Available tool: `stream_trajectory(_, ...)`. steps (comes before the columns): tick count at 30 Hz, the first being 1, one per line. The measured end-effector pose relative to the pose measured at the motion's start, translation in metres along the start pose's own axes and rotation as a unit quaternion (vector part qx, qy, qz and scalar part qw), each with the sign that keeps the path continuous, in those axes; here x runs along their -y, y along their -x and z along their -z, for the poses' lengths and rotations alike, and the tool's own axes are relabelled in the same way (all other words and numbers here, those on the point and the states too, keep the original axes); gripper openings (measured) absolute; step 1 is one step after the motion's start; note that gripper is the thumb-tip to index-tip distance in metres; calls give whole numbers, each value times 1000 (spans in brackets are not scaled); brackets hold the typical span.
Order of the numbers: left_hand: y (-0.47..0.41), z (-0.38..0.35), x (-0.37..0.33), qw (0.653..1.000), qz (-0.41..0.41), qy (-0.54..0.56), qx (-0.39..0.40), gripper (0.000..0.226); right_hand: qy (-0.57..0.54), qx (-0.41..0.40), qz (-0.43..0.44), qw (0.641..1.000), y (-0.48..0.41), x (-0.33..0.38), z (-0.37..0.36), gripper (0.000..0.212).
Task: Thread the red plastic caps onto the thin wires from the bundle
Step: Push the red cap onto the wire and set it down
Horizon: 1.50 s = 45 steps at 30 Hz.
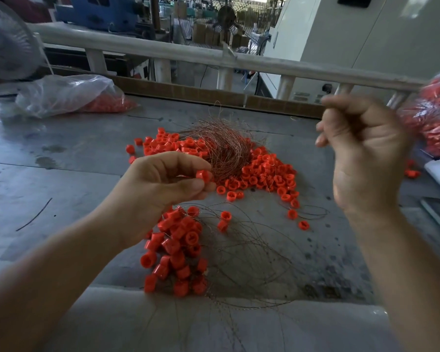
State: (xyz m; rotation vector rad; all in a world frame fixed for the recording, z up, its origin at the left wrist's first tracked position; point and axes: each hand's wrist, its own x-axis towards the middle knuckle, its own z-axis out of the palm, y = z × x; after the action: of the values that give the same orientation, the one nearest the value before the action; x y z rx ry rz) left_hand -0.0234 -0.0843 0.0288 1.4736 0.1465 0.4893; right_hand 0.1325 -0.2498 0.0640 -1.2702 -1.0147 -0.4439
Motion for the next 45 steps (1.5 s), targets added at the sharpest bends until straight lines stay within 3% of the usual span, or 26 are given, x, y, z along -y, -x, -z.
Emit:
stream_trajectory(3, 2, 0, 0, 1000, 6, 20, 5, 24, 96, 114, 30, 988, 11, 1, -10, 21)
stream_trajectory(8, 1, 0, 0, 999, 14, 31, 7, 25, 99, 213, -23, 972, 33, 5, -27, 19)
stream_trajectory(20, 3, -2, 1, 1000, 2, -11, 13, 32, 115, 223, -51, 967, 39, 9, -31, 13)
stream_trajectory(27, 3, -1, 1, 1000, 3, 17, -5, 21, 108, 233, -55, 965, 40, 10, -31, 17)
stream_trajectory(39, 6, -3, 4, 997, -25, -56, 45, 36, 117, 237, -67, 962, 44, 12, -35, 12)
stream_trajectory(45, 6, -3, 5, 997, -37, -44, 45, 29, 120, 269, -63, 954, 47, 13, -38, 6)
